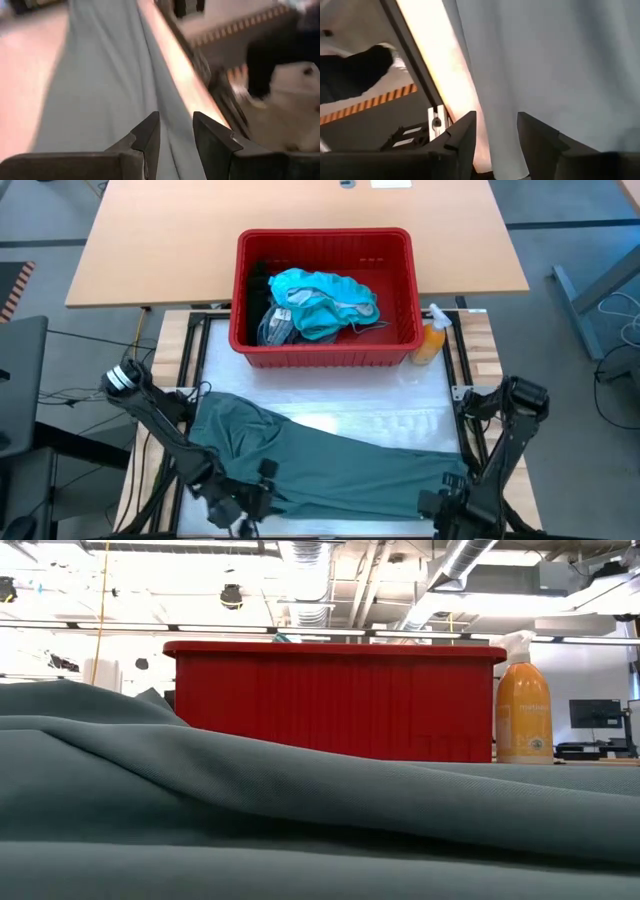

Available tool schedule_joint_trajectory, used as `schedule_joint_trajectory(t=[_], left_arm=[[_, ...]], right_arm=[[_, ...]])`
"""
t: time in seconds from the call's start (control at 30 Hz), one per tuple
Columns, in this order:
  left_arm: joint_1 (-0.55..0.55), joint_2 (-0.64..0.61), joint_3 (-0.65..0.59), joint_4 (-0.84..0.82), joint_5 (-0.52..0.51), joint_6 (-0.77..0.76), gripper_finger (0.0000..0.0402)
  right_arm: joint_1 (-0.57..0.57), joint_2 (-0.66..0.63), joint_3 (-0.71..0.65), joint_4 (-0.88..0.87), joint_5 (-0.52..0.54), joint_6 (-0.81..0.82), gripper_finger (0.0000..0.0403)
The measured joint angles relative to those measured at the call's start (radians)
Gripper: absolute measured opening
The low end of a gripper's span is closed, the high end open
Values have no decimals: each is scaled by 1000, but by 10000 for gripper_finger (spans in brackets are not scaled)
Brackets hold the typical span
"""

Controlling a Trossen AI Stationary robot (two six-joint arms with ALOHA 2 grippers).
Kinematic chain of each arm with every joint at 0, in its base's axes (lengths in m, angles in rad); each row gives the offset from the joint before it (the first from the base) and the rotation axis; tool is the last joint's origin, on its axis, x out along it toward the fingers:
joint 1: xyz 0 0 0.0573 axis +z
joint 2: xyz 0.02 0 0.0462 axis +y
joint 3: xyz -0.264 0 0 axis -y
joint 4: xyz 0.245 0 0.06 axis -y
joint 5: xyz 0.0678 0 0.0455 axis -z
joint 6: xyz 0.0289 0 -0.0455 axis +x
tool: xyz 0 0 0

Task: Fold Laundry from Bin
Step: Fold the light blue pants

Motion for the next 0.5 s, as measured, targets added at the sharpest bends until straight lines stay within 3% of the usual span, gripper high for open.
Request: schedule_joint_trajectory(t=[0.13,0.2,0.33,0.5], left_arm=[[58,113,37,311,-30,210,108],[85,169,113,363,-31,295,111],[126,305,318,228,-10,374,127],[147,478,567,-44,16,347,168]], right_arm=[[20,76,53,-17,1,5,164],[25,105,68,-13,0,8,164],[24,134,82,-10,0,31,167],[28,137,95,-4,29,57,166]])
